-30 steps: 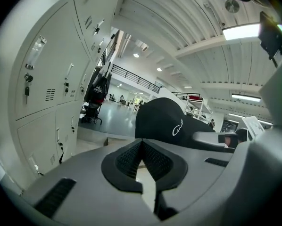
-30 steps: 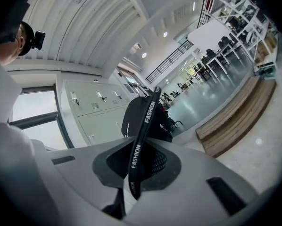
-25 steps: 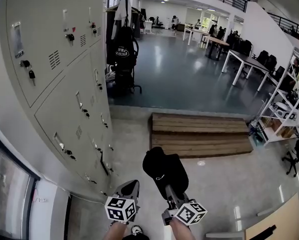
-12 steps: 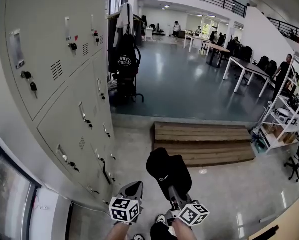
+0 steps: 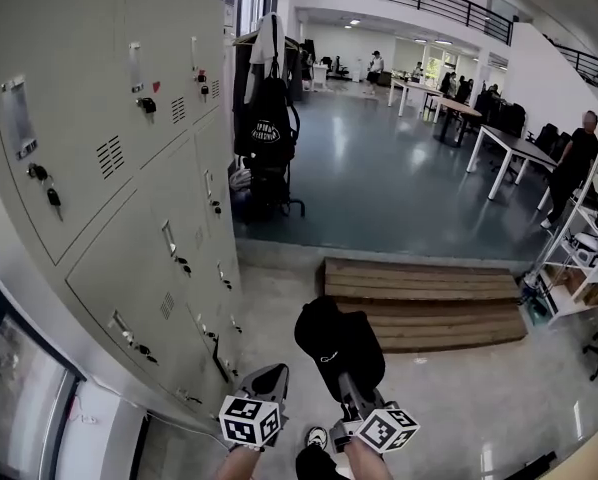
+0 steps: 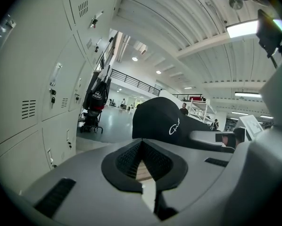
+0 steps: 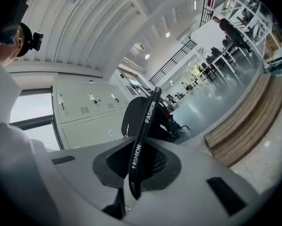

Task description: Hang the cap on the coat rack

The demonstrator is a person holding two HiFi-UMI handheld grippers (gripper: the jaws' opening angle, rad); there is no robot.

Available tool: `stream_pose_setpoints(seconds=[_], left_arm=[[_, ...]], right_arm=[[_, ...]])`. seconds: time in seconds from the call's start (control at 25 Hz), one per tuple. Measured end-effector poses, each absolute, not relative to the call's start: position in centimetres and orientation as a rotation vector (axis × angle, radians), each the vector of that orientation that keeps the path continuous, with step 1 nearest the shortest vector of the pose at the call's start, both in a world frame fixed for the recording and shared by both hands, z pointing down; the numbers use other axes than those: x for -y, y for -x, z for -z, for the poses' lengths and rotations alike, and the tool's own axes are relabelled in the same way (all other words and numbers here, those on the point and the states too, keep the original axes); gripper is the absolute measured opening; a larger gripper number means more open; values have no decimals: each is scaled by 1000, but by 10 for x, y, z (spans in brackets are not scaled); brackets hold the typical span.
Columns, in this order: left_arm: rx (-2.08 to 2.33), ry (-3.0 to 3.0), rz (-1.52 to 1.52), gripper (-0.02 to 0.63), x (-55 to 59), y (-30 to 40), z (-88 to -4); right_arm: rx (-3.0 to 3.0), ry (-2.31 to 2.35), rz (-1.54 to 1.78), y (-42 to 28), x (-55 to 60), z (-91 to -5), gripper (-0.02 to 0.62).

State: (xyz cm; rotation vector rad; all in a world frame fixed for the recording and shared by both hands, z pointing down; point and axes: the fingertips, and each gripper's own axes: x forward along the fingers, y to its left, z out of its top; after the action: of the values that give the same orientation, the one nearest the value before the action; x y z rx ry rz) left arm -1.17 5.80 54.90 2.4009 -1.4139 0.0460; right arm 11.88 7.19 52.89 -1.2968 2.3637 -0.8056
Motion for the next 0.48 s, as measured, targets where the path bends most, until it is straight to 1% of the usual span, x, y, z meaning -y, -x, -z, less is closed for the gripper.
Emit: stream_pose_setpoints(seconds=[0.48], left_arm=[[1468, -2380, -72, 5, 65, -13, -546]], right_arm=[[-2359, 1252, 834, -149, 54, -530, 18]])
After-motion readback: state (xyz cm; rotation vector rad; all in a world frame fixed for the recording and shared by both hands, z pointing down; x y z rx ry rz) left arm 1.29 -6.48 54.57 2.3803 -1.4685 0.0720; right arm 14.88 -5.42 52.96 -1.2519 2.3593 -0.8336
